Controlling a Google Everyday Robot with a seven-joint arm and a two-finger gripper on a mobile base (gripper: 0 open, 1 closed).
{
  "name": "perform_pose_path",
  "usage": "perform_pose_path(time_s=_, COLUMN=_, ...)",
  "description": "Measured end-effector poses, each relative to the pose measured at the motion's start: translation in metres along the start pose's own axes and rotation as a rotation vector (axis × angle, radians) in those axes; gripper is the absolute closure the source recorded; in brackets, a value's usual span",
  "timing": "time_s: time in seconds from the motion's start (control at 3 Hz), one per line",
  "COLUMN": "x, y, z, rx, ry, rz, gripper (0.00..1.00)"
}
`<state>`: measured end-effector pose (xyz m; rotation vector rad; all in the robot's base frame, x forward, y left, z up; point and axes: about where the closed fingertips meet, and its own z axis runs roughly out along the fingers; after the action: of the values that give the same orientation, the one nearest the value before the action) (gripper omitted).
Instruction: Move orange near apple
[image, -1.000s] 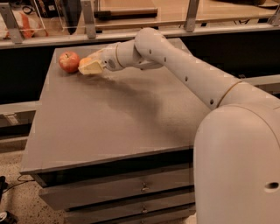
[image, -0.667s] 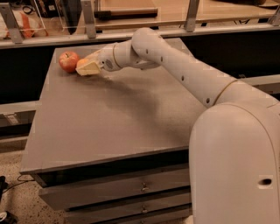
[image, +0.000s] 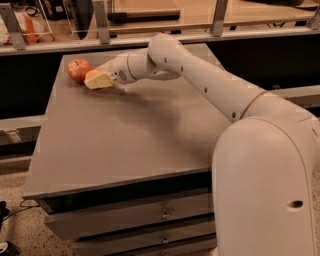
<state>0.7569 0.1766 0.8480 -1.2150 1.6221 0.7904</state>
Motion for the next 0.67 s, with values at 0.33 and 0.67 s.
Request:
perform_pose_path(time_s=0.33, x=0.0024, y=0.0026, z=0.001, rx=-0.007, ry=0.004, rz=0.006, gripper=0.35)
perform_pose_path(time_s=0.67, x=0.0041, y=0.0037, z=-0.0002, rx=-0.012, ry=0.008, rz=0.007, gripper=0.12)
